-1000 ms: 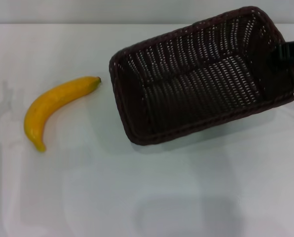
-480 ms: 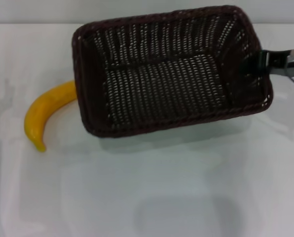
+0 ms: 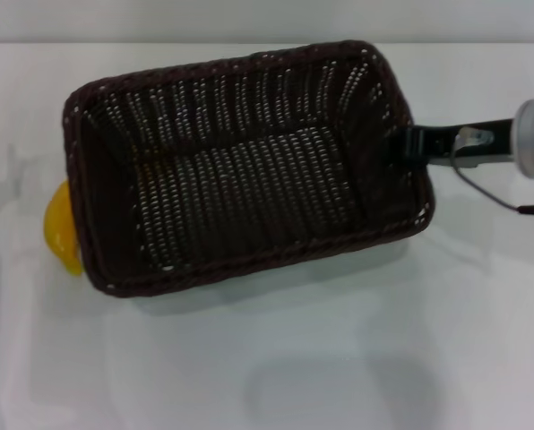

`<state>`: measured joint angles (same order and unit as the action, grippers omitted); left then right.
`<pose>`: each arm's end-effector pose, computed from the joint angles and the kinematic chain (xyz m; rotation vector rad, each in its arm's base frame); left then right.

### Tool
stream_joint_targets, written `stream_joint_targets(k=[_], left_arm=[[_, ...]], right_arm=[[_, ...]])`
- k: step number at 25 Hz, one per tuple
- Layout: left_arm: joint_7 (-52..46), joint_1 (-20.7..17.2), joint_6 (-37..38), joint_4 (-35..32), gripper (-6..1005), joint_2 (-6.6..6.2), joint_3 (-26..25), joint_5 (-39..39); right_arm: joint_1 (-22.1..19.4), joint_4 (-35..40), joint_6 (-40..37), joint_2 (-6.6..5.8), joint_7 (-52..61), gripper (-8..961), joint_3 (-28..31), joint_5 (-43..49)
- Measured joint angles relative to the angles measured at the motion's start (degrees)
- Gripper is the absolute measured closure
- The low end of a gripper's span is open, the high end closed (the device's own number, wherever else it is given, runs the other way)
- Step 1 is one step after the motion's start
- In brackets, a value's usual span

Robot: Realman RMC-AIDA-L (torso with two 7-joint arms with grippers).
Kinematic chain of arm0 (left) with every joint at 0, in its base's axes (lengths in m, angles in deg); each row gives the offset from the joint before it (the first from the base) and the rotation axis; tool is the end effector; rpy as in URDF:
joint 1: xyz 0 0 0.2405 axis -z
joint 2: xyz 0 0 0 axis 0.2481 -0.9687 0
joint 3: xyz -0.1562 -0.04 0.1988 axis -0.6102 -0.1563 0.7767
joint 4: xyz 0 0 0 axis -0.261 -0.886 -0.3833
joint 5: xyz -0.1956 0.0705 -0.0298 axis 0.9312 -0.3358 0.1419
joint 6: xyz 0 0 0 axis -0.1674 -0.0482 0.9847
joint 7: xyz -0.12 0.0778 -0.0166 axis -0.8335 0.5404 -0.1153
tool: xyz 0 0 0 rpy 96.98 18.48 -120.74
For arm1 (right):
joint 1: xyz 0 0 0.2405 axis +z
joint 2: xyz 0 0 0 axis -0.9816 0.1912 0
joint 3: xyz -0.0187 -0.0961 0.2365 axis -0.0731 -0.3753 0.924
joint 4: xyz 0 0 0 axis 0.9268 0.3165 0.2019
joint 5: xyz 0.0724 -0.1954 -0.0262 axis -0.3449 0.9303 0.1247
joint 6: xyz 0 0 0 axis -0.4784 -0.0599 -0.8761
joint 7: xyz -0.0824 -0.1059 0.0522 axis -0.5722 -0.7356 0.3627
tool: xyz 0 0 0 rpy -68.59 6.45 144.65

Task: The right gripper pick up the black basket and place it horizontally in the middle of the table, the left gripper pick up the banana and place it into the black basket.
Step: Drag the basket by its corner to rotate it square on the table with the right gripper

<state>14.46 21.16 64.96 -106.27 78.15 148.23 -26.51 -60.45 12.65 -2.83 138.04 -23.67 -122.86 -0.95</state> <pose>-0.3464 0.3083 0.0310 -1.2483 -0.7229 -0.6878 0.1531 0.3455 0.0044 -2.1714 1.5255 0.3893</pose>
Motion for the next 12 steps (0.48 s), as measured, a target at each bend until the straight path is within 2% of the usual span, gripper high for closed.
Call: stream_joint_targets(k=[12], left_arm=[[-2.71, 0.33, 0.22, 1.49, 125, -0.13, 0.00, -2.79]], right_arm=[[-1.27, -0.86, -5.02, -0.16, 1.54, 779, -5.69, 0.41]])
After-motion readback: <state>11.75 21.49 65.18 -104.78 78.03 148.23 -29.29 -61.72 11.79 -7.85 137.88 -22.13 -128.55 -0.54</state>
